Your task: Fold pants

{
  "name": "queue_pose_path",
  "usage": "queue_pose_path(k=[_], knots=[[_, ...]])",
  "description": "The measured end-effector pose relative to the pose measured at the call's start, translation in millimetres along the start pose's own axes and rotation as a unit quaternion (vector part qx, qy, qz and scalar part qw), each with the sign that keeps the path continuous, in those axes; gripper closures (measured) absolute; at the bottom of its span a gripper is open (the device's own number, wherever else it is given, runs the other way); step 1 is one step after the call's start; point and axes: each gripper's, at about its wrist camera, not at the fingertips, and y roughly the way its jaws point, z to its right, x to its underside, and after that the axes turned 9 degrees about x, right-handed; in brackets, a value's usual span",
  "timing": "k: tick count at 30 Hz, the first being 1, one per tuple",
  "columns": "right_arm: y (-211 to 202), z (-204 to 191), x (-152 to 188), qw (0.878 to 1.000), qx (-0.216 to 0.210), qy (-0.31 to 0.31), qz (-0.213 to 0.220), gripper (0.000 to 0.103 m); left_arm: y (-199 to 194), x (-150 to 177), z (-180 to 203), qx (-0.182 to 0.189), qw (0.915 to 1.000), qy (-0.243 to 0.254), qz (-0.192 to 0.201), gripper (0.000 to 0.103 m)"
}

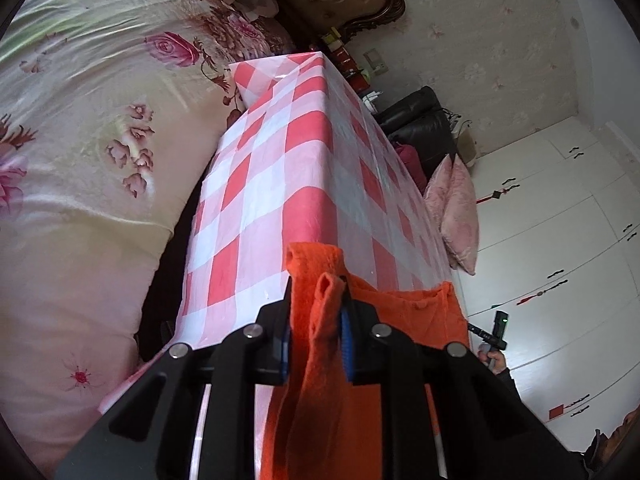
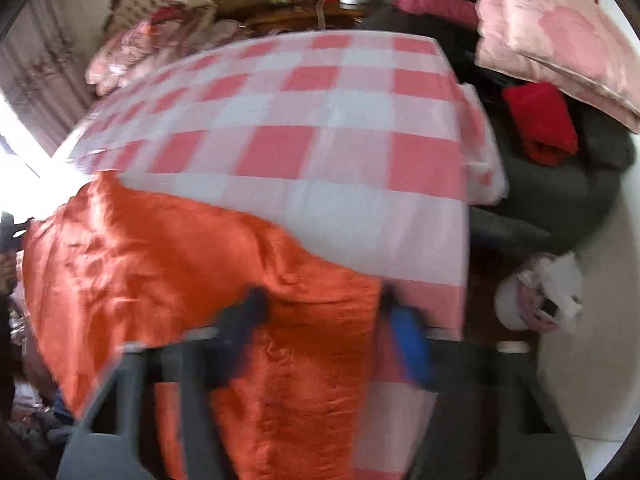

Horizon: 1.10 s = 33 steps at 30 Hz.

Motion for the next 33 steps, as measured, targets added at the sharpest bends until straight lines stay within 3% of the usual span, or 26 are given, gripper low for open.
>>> queue_pose_path(k=[2,5,11,15,17,18,20,22,24,25,26,27,29,31,32,33], knots=[[-2,-13,1,0.999,0.027,-0.023,0.009,0.064,1,-3,3,-0.009,0.9999,0.004,0.0,0.086],[-14,-11,3,0.997,0.063,0.01,0.041,0.07,4,-10,12,-0.023,0.9996,0.018,0.005,0.087],[-21,17,11,0.993,0.082,0.063,0.049,0.07,33,-25,51,-0.081,0.9929,0.084,-0.023,0.088],[-23,36,12,0.99,0.098,0.089,0.049,0.07,63,-40,66,-0.097,0.9891,0.105,-0.033,0.087],[-19,40,14,0.988,0.117,0.096,0.042,0.068,75,-47,68,-0.124,0.9857,0.11,-0.029,0.076],[-19,41,15,0.987,0.121,0.097,0.043,0.067,78,-51,67,-0.16,0.9806,0.111,-0.015,0.066],[-24,41,18,0.986,0.124,0.1,0.057,0.066,73,-55,69,-0.217,0.9699,0.109,0.02,0.06],[-38,36,23,0.98,0.146,0.11,0.074,0.065,55,-50,81,-0.227,0.9647,0.115,0.068,0.054],[-54,21,30,0.972,0.186,0.103,0.101,0.05,48,-34,103,-0.255,0.9502,0.151,0.095,0.045],[-62,11,33,0.963,0.22,0.099,0.118,0.031,51,-22,116,-0.269,0.9413,0.179,0.099,0.042],[-71,0,38,0.952,0.258,0.094,0.139,0.018,58,-2,134,-0.278,0.9303,0.219,0.096,0.04],[-82,-17,45,0.943,0.279,0.083,0.163,0.017,66,14,147,-0.284,0.9219,0.248,0.089,0.038],[-97,-51,58,0.938,0.279,0.066,0.197,0.016,87,50,170,-0.284,0.9067,0.302,0.076,0.035],[-101,-79,67,0.939,0.27,0.07,0.202,0.015,112,83,189,-0.281,0.8921,0.349,0.058,0.032],[-102,-101,74,0.946,0.241,0.066,0.208,0.015,128,101,197,-0.281,0.885,0.369,0.042,0.032],[-102,-115,78,0.948,0.225,0.063,0.214,0.014,138,108,198,-0.281,0.8842,0.372,0.033,0.032]])
